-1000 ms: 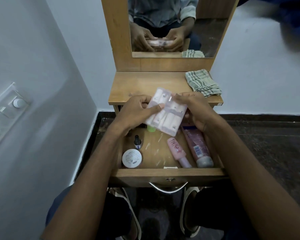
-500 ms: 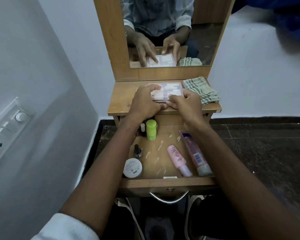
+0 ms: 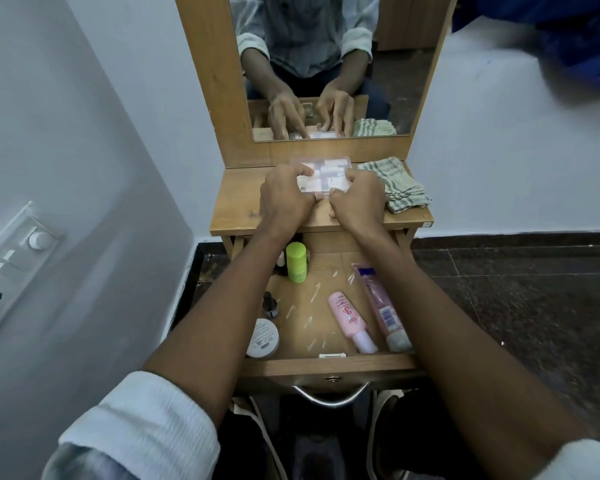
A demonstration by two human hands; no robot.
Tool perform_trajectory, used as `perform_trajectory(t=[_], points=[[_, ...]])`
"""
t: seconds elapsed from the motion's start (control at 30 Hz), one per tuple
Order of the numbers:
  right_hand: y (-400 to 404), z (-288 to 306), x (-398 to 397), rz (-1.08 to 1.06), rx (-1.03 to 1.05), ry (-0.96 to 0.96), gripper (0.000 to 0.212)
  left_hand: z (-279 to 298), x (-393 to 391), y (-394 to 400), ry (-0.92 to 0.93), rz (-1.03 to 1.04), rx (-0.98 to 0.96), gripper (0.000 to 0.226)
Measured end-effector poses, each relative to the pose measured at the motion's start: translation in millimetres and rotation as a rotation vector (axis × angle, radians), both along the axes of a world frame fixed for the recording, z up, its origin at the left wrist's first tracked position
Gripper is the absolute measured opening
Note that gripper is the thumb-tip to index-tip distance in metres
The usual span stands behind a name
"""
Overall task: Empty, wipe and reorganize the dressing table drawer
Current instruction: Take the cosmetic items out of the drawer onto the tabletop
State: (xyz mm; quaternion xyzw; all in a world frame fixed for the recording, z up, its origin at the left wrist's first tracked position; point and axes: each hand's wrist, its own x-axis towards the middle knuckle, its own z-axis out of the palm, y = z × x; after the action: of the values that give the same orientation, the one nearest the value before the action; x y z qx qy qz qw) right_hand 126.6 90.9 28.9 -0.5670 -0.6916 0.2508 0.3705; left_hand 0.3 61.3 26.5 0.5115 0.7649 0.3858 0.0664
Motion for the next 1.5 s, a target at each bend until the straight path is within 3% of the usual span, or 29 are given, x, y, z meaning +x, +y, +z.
perform_trajectory(t=[0.1, 0.23, 0.4, 0.57, 0.67, 0.77, 0.87, 1.0, 1.1, 1.2, 1.37, 1.5], points=[[0.0, 3.2, 3.5, 0.004, -0.012, -0.009, 0.033, -2.5, 1.9, -0.7, 0.0, -0.005, 0.013, 0.045], [-2.5, 5.9, 12.5, -0.007, 0.008, -0.02, 0.023, -2.1, 11.6, 1.2, -0.029, 0.003, 0.017, 0.043], [-9.8, 8.9, 22.6, 0.029, 0.026, -0.019, 0.047, -0.6, 19.8, -8.4, 0.014, 0.01, 0.024, 0.042], [-41.3, 2.1, 41.3, 0.018, 0.224, -0.082, 0.026, 4.0, 35.8, -54.0, 0.099, -0.072, 0.148, 0.019], [-57.5, -11.5, 52.1, 0.087, 0.242, -0.164, 0.015, -4.7, 41.2, -85.7, 0.02, -0.134, 0.035, 0.024], [-65.5, -19.0, 59.9, 0.138, 0.282, -0.254, 0.02, -18.5, 47.4, -107.8, 0.024, -0.227, -0.197, 0.024], [-72.9, -19.1, 65.9, 0.168, 0.301, -0.316, 0.023, -38.9, 51.7, -116.3, 0.053, -0.286, -0.305, 0.026], [-74.8, -29.7, 75.3, 0.352, -0.06, -0.474, 0.018, -50.3, 48.3, -114.5, 0.132, -0.531, -0.436, 0.03], [-72.1, -33.9, 75.3, 0.402, -0.197, -0.564, 0.015, -55.6, 46.1, -109.4, 0.156, -0.665, -0.514, 0.043], [-68.8, -33.8, 74.1, 0.357, -0.198, -0.539, 0.014, -61.1, 52.8, -108.6, 0.208, -0.654, -0.532, 0.057], [-70.1, -39.7, 76.0, 0.264, -0.103, -0.605, 0.007, -59.1, 57.4, -109.4, 0.31, -0.634, -0.519, 0.044], [-75.1, -38.8, 79.0, 0.225, -0.044, -0.661, 0.01, -54.8, 47.4, -111.3, 0.237, -0.656, -0.486, 0.047]])
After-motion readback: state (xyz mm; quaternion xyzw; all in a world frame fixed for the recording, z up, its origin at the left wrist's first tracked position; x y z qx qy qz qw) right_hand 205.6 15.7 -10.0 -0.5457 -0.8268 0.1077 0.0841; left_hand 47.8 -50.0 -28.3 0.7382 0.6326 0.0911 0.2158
